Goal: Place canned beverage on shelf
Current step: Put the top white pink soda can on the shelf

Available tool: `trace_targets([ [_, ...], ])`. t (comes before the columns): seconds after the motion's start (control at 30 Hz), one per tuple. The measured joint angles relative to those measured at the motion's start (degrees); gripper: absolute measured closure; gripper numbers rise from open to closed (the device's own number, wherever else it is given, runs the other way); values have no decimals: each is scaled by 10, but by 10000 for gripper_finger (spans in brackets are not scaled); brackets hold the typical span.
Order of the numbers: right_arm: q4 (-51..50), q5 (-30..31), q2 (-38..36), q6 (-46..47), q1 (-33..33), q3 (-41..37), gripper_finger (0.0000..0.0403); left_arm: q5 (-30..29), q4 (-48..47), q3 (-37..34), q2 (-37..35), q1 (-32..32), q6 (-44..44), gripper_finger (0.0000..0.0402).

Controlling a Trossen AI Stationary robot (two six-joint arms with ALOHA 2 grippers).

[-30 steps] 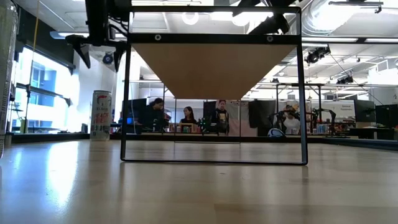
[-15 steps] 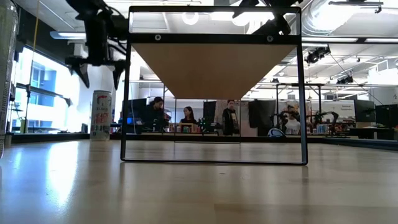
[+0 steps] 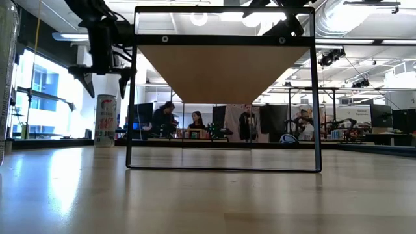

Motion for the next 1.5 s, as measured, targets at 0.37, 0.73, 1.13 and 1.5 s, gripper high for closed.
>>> trace_targets([
  [0.37, 0, 0, 0, 0, 0, 0, 9, -4, -13, 0, 22, 0, 0, 2],
  [0.73, 0, 0, 0, 0, 0, 0, 9, -5, -12, 0, 40, 0, -1, 2],
  [1.13, 0, 0, 0, -1, 0, 0, 9, -16, 2, 0, 40, 0, -1, 2],
  [1.5, 0, 0, 0, -2, 0, 0, 9, -16, 3, 0, 40, 0, -1, 2],
])
